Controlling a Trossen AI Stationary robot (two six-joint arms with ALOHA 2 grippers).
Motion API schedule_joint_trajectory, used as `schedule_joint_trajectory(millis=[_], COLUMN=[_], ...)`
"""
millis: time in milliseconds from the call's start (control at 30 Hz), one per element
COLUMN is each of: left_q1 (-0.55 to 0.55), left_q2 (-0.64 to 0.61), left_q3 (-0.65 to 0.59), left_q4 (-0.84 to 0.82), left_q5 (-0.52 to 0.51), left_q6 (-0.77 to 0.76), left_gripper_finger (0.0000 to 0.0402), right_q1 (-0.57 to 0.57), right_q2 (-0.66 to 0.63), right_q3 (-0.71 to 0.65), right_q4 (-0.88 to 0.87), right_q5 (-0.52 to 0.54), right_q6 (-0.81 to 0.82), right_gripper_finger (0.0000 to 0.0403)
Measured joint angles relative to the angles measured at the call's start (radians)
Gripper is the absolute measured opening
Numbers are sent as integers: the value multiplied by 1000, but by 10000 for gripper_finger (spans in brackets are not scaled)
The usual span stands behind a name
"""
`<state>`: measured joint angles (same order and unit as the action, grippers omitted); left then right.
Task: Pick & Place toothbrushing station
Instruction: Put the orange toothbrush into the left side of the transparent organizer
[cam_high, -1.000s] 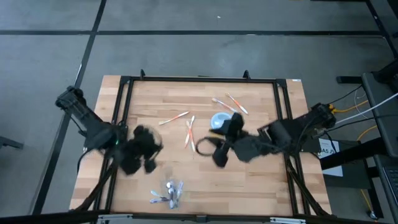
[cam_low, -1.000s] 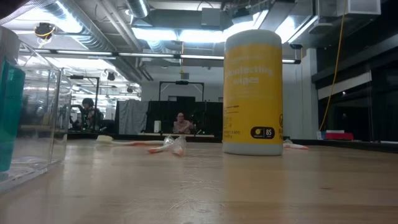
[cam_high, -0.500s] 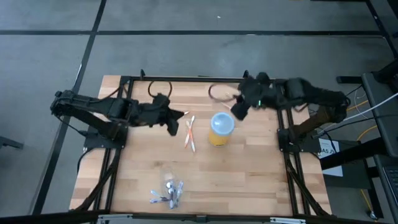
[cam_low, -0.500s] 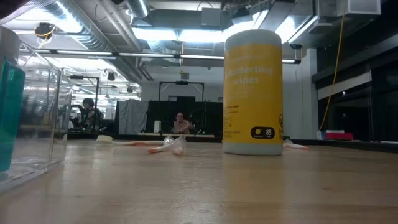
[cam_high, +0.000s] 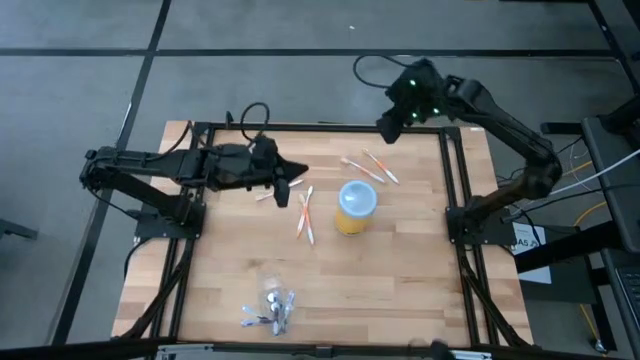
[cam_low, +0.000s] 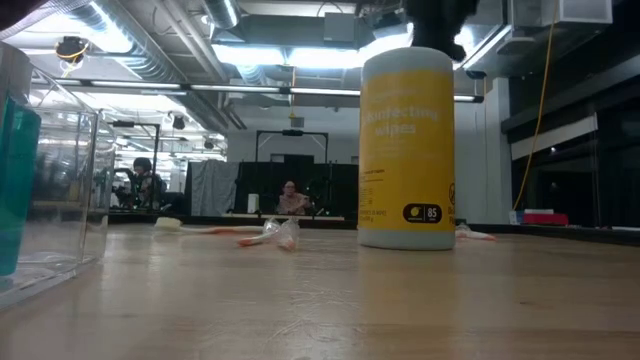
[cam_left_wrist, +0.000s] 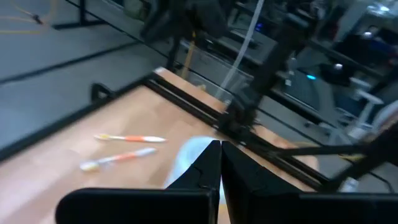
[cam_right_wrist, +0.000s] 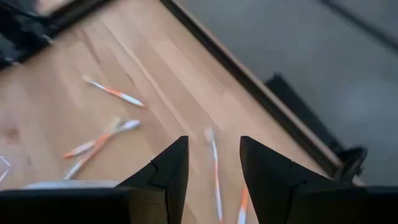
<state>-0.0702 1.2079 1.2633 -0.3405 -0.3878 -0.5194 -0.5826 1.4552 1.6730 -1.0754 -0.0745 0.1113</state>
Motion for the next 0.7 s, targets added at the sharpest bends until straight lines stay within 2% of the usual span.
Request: schedule_joint_trajectory(millis=[133,267,533,700], left_q1=[61,148,308,363], left_q2=[-3,-2,-2,-2], left_q3=[0,0,0,0], left_q4=[-32,-52,-44,-37], left_q5=[-1,80,325,417], left_q6=[28,62,73,63], left_gripper_finger=[6,6,6,6], right_q1=[-131,-194,-152,-159], right_q2=[41,80,158,169], right_q3=[-75,-152,-328,-477], right_q4=[-14,-70,-21,148], right_q5=[-76,-100,-53,-58], right_q6=[-18,-50,-127,-102], right_gripper_finger=[144,144,139,117])
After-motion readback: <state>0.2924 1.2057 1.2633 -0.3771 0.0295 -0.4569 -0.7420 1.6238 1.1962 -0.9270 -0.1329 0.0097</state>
